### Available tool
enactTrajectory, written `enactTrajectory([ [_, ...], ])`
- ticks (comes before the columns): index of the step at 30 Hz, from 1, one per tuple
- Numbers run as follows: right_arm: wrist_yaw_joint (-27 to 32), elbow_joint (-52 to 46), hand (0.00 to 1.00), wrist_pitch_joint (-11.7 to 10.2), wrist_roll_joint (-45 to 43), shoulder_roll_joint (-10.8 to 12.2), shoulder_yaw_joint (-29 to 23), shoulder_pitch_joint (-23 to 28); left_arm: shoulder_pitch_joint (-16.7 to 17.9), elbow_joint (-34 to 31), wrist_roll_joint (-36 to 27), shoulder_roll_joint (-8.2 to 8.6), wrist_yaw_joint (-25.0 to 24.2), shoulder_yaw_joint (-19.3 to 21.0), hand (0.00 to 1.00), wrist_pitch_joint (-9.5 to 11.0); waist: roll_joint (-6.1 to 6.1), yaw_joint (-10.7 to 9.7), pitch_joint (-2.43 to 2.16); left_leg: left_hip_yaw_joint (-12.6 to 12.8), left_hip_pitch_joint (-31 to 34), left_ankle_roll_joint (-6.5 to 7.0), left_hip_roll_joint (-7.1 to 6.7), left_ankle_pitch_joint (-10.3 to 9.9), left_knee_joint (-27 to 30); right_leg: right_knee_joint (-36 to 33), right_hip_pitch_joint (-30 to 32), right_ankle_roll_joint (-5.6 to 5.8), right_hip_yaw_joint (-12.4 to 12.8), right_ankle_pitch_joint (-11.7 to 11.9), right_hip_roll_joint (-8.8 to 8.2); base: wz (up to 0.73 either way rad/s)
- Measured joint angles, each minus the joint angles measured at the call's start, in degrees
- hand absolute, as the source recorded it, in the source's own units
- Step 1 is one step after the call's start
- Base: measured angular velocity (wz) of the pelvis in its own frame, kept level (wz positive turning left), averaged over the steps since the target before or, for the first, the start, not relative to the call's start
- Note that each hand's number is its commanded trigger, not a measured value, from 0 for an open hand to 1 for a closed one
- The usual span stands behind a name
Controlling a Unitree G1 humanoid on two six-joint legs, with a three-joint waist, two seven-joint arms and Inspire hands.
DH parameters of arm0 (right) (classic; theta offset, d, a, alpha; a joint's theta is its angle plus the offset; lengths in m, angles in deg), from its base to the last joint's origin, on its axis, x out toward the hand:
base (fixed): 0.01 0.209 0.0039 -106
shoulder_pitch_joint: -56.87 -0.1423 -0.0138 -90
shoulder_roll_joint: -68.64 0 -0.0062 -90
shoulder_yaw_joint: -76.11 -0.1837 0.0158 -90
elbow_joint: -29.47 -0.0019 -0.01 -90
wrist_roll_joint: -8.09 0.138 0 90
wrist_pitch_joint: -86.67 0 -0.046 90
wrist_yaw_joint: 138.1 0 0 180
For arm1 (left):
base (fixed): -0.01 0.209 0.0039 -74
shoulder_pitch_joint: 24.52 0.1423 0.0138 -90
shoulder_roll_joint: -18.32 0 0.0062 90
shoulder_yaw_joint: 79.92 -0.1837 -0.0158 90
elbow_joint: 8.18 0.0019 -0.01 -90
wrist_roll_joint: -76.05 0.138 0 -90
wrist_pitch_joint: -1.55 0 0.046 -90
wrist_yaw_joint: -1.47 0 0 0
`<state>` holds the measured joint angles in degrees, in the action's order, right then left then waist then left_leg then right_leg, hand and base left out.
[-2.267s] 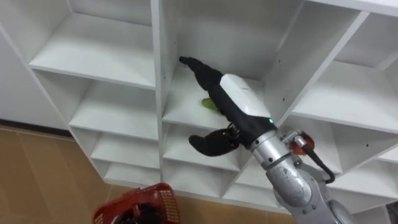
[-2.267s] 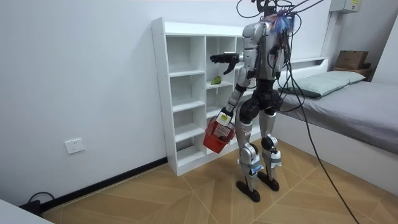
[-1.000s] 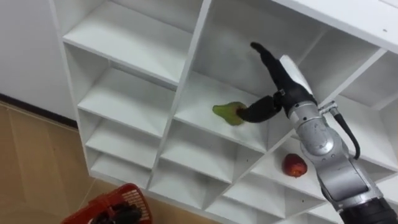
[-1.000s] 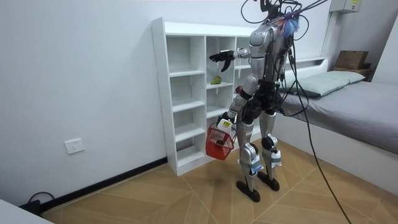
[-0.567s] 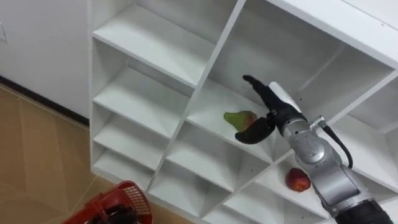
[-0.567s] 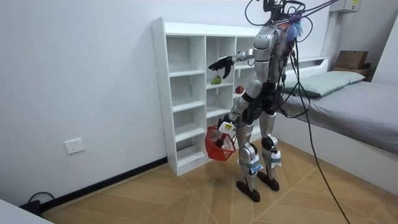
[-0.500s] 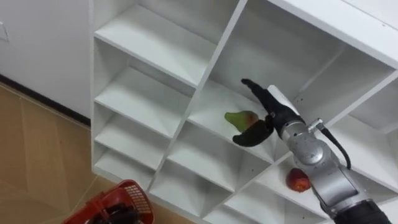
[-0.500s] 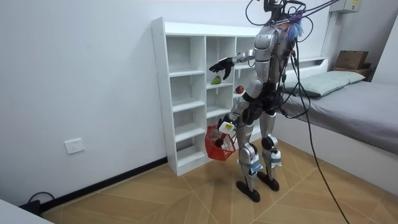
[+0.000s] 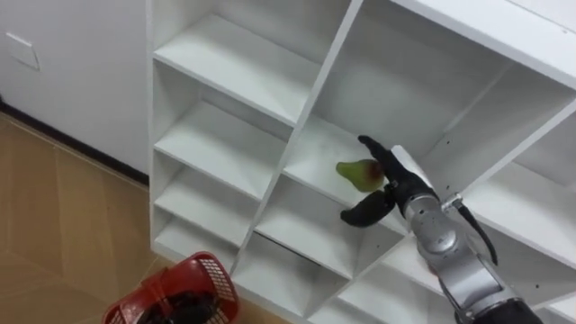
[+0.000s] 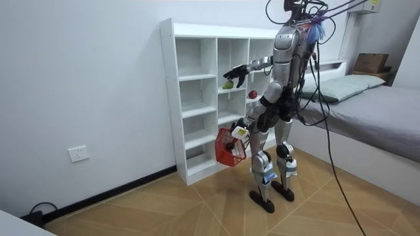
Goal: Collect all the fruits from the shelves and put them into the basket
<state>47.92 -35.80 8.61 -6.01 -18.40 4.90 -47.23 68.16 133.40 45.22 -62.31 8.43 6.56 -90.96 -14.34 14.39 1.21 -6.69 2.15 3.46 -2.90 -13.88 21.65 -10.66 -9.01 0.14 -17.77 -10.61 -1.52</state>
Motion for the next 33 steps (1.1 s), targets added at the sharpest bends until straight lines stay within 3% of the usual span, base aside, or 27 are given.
enactTrajectory([
  [10,11.71,6.92,0.00,0.22,-2.16,1.69,-0.39,-4.01,-0.07,-2.20,0.12,-0.32,-0.34,-2.36,1.00,-0.83,0.44,-0.30,0.27,-1.35,2.83,-0.01,-0.77,0.36,0.39,-0.07,2.18,0.00,-0.98,0.01,-0.24,0.06],
  [19,16.34,8.85,0.00,0.67,0.60,1.80,-2.18,-5.48,-0.61,-3.28,0.58,-0.23,-1.98,-2.39,1.00,-2.44,0.92,-0.24,0.32,-1.68,4.35,0.19,-0.93,0.51,0.14,-0.10,3.90,0.01,-1.40,0.01,-0.43,0.04],
  [26,16.23,9.94,0.00,0.64,4.75,1.71,-2.17,-7.04,-0.36,-3.11,0.29,-0.71,-2.74,-2.41,1.00,-2.56,1.00,-1.83,0.39,-1.52,4.35,0.19,-0.82,0.51,0.09,-0.09,4.16,0.01,-1.26,0.01,-0.45,0.00],
  [33,12.53,12.81,0.00,0.60,8.79,0.18,-2.11,-7.47,0.24,-3.18,0.56,-1.28,-3.84,-2.32,1.00,-2.49,1.01,-1.59,0.39,-1.45,4.28,0.18,-0.75,0.50,-0.01,0.01,4.25,0.01,-1.10,0.01,-0.40,-0.02],
])
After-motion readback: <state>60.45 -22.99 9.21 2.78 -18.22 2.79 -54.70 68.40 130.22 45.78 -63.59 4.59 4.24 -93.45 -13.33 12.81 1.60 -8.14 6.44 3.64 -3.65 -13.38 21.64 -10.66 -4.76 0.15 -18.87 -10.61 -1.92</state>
